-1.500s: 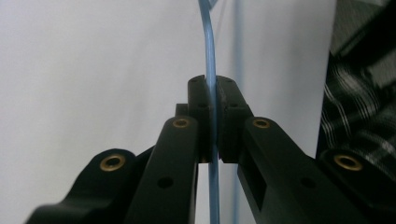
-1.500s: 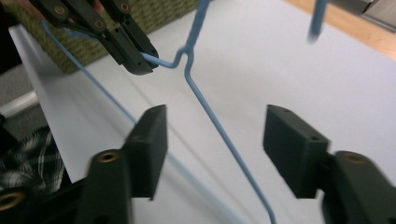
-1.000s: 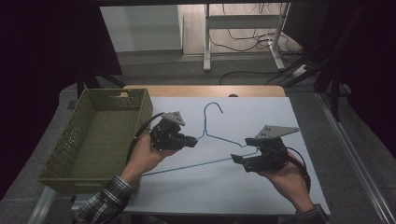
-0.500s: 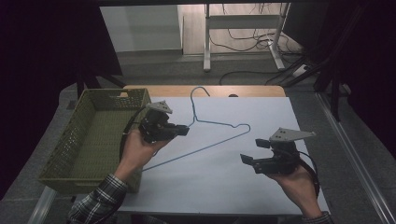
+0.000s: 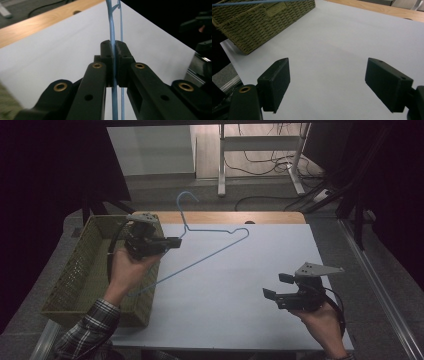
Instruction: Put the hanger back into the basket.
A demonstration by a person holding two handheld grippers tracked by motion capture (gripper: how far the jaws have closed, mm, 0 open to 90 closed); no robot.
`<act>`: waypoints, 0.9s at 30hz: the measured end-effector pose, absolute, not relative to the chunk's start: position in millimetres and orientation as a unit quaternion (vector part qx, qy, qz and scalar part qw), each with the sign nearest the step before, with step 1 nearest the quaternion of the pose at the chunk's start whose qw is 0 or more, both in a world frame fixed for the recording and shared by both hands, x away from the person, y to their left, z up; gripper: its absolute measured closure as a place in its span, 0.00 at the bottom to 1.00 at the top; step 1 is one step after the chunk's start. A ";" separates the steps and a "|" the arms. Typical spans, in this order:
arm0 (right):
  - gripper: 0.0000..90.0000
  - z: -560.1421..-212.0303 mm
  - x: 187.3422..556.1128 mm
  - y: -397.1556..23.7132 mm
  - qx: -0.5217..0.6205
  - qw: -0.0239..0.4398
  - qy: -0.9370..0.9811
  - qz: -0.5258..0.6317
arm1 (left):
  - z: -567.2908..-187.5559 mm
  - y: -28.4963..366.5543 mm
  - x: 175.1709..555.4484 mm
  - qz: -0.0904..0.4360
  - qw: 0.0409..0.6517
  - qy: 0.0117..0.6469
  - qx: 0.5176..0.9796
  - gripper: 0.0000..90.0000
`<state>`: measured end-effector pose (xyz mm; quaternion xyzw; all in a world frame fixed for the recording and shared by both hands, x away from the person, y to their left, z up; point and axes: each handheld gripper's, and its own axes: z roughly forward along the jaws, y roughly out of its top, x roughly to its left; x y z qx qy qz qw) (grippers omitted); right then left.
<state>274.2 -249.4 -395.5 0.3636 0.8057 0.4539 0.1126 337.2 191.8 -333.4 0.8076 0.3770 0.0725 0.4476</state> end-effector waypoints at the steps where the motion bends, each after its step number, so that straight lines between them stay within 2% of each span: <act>1: 0.22 -396.7 274.0 -250.2 0.365 0.113 0.804 0.455 | -333.4 191.8 337.2 0.072 0.448 0.377 0.808 0.97; 15: 0.21 -410.3 271.2 -260.3 0.379 0.122 0.796 0.456 | -328.7 272.7 325.5 0.137 0.442 0.443 0.767 0.97; 24: 0.04 -420.1 269.0 -272.9 0.397 0.150 0.791 0.440 | -336.0 331.8 312.4 0.167 0.433 0.486 0.741 0.97; 27: 0.02 -424.3 268.3 -277.0 0.404 0.154 0.789 0.436 | -341.7 353.8 306.5 0.177 0.425 0.500 0.733 0.97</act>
